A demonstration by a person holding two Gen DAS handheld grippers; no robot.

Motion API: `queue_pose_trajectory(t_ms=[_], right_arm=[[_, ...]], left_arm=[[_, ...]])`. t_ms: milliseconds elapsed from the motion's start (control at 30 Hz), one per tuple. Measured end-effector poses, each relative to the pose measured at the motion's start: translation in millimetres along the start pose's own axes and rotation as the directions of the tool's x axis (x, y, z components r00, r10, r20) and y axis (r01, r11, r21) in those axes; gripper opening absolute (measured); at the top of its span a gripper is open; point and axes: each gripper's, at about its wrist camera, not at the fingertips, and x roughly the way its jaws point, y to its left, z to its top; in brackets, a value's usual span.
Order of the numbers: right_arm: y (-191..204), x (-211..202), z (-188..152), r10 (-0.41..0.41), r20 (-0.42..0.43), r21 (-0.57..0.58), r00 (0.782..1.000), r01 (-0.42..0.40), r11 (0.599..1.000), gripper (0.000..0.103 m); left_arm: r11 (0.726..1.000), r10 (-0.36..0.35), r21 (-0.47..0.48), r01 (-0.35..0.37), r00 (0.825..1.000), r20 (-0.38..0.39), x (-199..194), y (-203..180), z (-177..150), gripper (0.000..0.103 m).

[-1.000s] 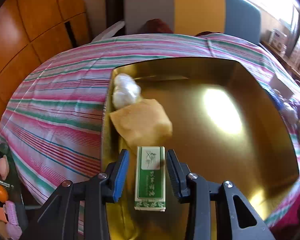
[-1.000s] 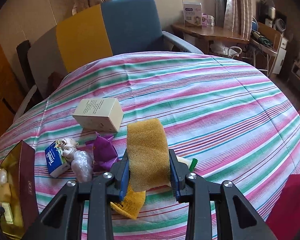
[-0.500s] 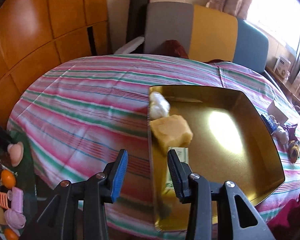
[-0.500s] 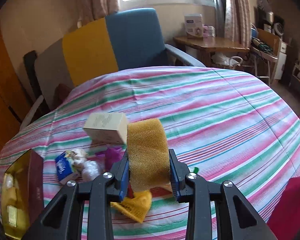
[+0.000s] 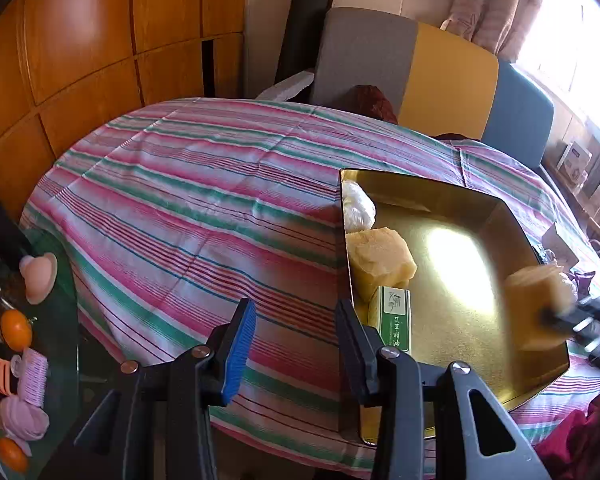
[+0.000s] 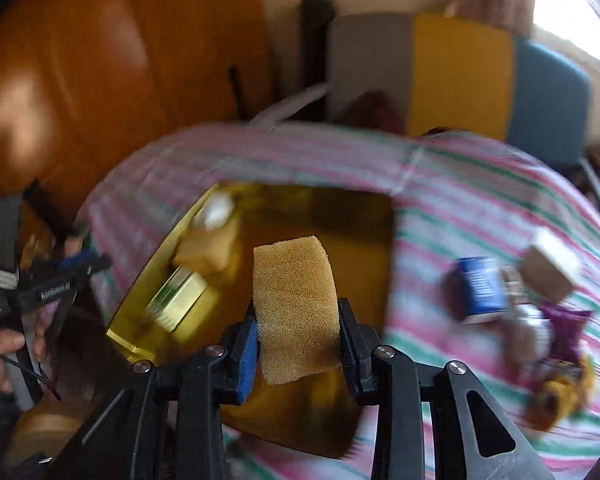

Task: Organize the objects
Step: 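Release the green box and the yellow sponge into the gold tray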

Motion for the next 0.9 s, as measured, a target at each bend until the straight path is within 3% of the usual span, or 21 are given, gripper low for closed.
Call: queue_pose_trajectory(t_ms=[100, 167, 333, 400, 433, 700, 900], right_arm=[[51, 52, -3, 0.025, -0.132, -0.072, 0.991, -0.034, 0.997, 0.036], [82, 82, -8, 0.061, -0.219, -0.109, 0.974, -0.087, 0.990, 0.038], [127, 108, -18, 0.252, -0.272, -0.094, 0.929, -0.286, 0.953, 0.043], [128, 109, -16, 0.335, -0.262, -0.037, 0.905, -0.357, 0.933, 0.063], [125, 110, -15, 0.358, -0.253, -0.013, 0.899, -0.373, 0.928, 0.067], [101, 86, -10, 0.370, -0.150, 0.036, 0.917, -0.369, 0.929, 0.076], [79, 54, -3, 0.281, -0.061, 0.027, 0.958, -0.280, 0.960, 0.079]], left_arm=[[1.000, -0.016, -0.009, 0.016, 1.000, -0.001, 1, 2, -1, 0.041], [1.000, -0.025, -0.019, 0.025, 1.000, -0.003, 1, 4, -1, 0.041], [0.998, -0.040, -0.042, 0.040, 0.999, -0.011, 3, 8, -2, 0.042], [0.998, -0.044, -0.049, 0.044, 0.999, -0.008, 1, 9, -2, 0.042], [0.998, -0.043, -0.051, 0.043, 0.999, -0.006, 1, 10, -2, 0.042], [0.999, -0.037, -0.025, 0.038, 0.999, 0.015, -7, 1, 0, 0.042], [0.998, -0.043, 0.041, 0.042, 0.998, 0.036, -17, -20, -2, 0.042]])
